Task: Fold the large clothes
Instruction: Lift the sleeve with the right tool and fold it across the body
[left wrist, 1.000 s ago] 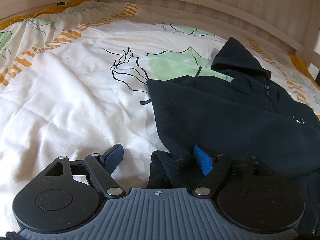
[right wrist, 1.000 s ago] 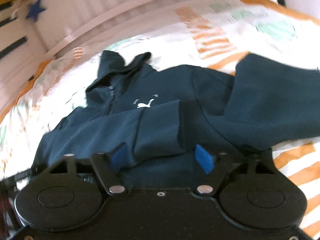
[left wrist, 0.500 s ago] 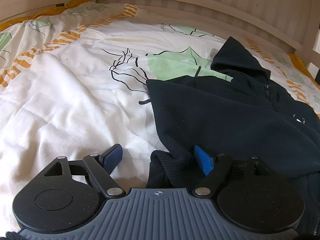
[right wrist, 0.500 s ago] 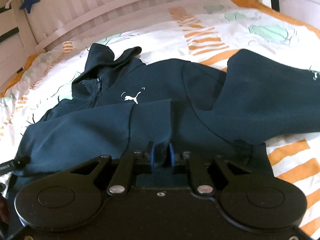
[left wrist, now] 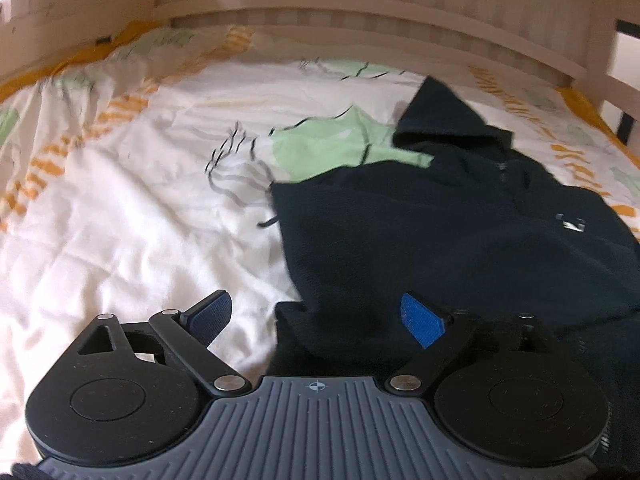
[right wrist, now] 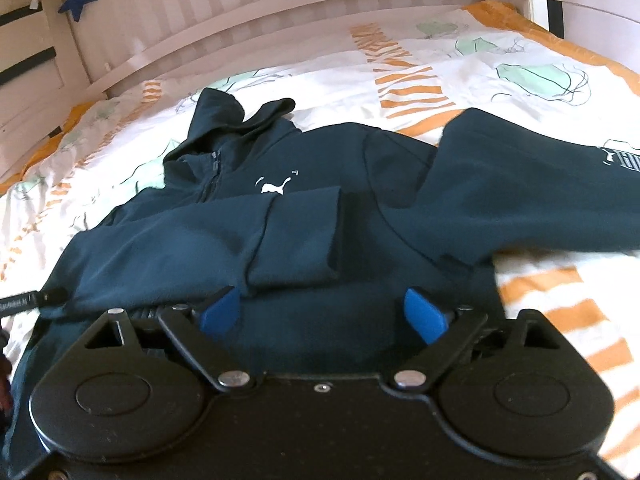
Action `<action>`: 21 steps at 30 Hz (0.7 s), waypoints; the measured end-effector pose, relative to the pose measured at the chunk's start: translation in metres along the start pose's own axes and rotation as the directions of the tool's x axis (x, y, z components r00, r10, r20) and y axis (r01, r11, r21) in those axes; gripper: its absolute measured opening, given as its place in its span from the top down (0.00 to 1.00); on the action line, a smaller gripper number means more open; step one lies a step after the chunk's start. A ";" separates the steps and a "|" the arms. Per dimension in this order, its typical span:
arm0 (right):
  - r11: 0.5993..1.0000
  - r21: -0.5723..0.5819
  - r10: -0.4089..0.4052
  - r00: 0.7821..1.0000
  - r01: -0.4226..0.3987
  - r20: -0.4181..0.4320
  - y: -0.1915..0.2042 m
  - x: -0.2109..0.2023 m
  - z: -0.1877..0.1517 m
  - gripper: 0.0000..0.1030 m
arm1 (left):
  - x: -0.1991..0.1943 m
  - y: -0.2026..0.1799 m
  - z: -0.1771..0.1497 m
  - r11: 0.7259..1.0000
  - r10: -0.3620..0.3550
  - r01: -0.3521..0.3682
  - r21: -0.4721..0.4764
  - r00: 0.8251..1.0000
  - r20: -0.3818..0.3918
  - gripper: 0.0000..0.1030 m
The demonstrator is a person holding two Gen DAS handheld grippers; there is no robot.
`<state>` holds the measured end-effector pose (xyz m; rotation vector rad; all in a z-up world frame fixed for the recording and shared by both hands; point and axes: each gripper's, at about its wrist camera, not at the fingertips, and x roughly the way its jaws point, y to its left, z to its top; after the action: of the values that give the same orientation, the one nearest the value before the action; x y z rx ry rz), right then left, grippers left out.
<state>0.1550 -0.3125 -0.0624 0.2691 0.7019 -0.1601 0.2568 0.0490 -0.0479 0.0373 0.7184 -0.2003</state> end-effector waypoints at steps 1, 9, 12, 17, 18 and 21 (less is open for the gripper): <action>1.000 0.001 -0.002 1.000 0.002 -0.009 -0.004 -0.006 -0.001 0.10 | -0.006 -0.005 0.002 1.000 -0.004 0.004 0.021 1.000 0.007 0.10; 0.982 0.154 -0.109 0.994 0.112 -0.023 -0.067 -0.050 0.008 0.10 | -0.022 -0.057 0.016 0.989 -0.123 0.122 0.086 0.992 0.000 0.10; 0.963 0.191 -0.192 0.981 0.188 -0.001 -0.097 -0.060 0.019 0.10 | -0.017 -0.078 0.018 0.983 -0.150 0.150 0.103 0.989 -0.005 0.10; 0.906 0.282 -0.333 0.943 0.315 0.015 -0.152 -0.065 0.039 0.10 | -0.003 -0.107 0.018 0.978 -0.171 0.172 0.119 0.985 -0.019 0.10; 0.890 0.308 -0.358 0.934 0.337 0.011 -0.164 -0.065 0.042 0.10 | 0.000 -0.113 0.018 0.977 -0.174 0.175 0.120 0.985 -0.023 0.10; 0.837 0.376 -0.425 0.905 0.397 -0.009 -0.196 -0.060 0.047 0.10 | 0.009 -0.125 0.014 0.974 -0.176 0.179 0.139 0.984 -0.032 0.10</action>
<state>0.0928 -0.5105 -0.0258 0.4694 0.6441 -0.7200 0.2486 -0.0762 -0.0390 0.1102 0.7266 -0.4224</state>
